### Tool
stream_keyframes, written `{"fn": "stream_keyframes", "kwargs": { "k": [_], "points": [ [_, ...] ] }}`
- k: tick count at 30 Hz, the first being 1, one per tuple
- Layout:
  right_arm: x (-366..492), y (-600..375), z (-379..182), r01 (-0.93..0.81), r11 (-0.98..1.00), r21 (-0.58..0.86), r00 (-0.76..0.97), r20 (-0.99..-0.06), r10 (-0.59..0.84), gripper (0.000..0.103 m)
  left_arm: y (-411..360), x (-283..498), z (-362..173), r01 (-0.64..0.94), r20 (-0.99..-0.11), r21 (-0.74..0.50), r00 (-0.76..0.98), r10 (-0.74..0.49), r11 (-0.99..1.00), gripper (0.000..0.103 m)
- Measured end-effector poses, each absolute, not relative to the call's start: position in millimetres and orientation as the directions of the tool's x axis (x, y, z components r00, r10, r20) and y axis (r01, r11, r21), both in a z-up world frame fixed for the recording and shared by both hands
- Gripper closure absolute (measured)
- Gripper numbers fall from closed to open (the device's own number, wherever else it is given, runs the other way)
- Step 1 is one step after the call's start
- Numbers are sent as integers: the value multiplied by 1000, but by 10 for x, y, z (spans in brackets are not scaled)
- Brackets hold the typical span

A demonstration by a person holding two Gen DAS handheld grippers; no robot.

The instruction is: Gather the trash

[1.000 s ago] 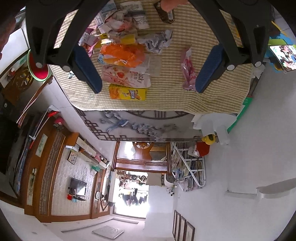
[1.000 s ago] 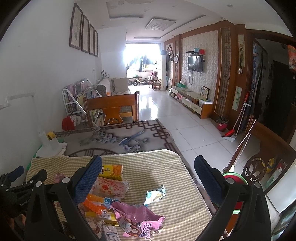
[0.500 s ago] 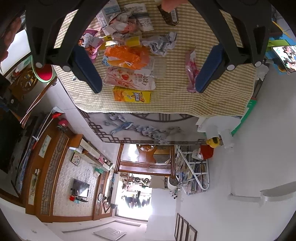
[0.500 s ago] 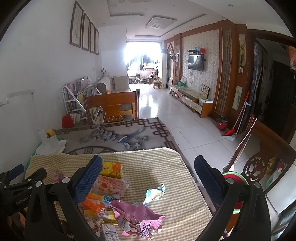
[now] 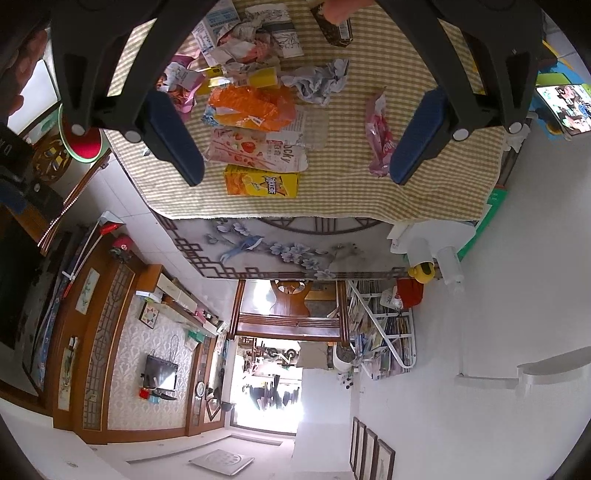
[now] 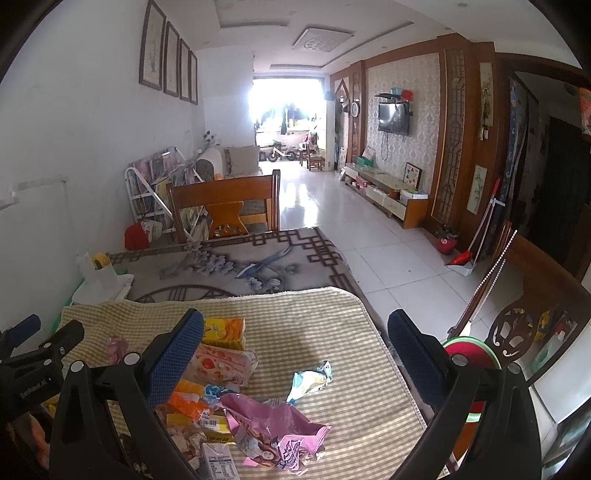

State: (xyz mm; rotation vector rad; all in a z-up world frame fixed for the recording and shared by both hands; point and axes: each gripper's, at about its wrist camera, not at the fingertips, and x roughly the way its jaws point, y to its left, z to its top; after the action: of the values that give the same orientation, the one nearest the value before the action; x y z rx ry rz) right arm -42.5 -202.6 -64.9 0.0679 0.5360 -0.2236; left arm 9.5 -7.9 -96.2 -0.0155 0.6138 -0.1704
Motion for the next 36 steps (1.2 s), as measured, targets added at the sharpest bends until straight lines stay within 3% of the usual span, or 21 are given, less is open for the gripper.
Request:
{"fn": "stream_keyframes", "kwargs": {
  "k": [20, 27, 30, 36],
  "points": [
    [-443, -1989, -723, 214, 977, -22, 823, -534, -193, 7, -99, 72, -949, 165, -567, -69, 805, -175, 984, 4],
    [-567, -1872, -838, 159, 985, -66, 874, -454, -171, 7, 31, -28, -1050, 213, -505, -148, 823, -259, 966, 4],
    [-557, -1822, -956, 130, 989, -69, 862, -485, -147, 7, 37, -8, -1194, 220, -577, -105, 781, -239, 970, 4],
    [-503, -1710, -1360, 15, 996, -83, 767, -638, -64, 7, 268, -99, -1647, 204, -707, -16, 690, -156, 979, 4]
  ]
}}
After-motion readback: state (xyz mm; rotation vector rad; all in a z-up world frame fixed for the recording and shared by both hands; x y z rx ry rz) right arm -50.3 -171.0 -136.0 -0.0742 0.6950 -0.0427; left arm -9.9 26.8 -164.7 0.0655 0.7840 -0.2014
